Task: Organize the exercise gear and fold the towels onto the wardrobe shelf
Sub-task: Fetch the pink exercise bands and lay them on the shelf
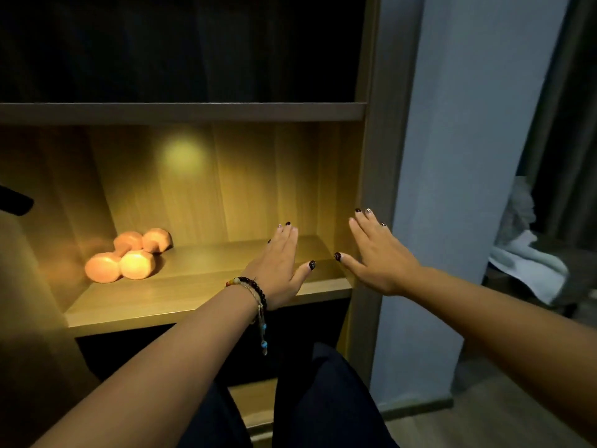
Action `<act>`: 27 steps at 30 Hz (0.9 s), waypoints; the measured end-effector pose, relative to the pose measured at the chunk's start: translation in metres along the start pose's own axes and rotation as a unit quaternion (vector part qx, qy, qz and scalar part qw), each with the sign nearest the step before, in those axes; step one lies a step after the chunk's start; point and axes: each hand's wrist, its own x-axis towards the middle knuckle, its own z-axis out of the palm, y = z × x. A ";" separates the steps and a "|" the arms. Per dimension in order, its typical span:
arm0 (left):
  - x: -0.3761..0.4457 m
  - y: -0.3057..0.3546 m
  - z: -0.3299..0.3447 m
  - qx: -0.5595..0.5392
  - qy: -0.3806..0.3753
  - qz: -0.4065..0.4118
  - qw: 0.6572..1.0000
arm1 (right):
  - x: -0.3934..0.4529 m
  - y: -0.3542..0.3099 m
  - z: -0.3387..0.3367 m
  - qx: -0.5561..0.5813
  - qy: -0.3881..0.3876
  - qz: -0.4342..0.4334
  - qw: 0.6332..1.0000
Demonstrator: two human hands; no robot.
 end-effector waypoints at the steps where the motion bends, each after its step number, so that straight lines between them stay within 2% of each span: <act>1: 0.007 0.007 0.004 -0.005 -0.003 0.004 1.000 | -0.007 0.009 0.000 -0.007 -0.002 0.010 1.000; 7: 0.056 0.038 0.030 -0.016 -0.010 0.070 0.997 | -0.025 0.063 -0.008 -0.032 -0.029 0.064 0.997; 12: 0.101 0.063 0.059 0.016 -0.080 0.135 0.988 | -0.028 0.107 0.002 -0.042 -0.038 0.104 0.993; 16: 0.137 0.082 0.084 0.057 -0.101 0.234 0.965 | -0.036 0.137 0.022 -0.035 -0.080 0.166 0.982; 21: 0.186 0.092 0.096 0.029 -0.110 0.328 0.938 | -0.028 0.169 0.030 -0.027 -0.107 0.220 0.969; 27: 0.236 0.105 0.074 0.003 -0.096 0.432 0.897 | 0.001 0.200 0.006 0.014 -0.095 0.275 0.957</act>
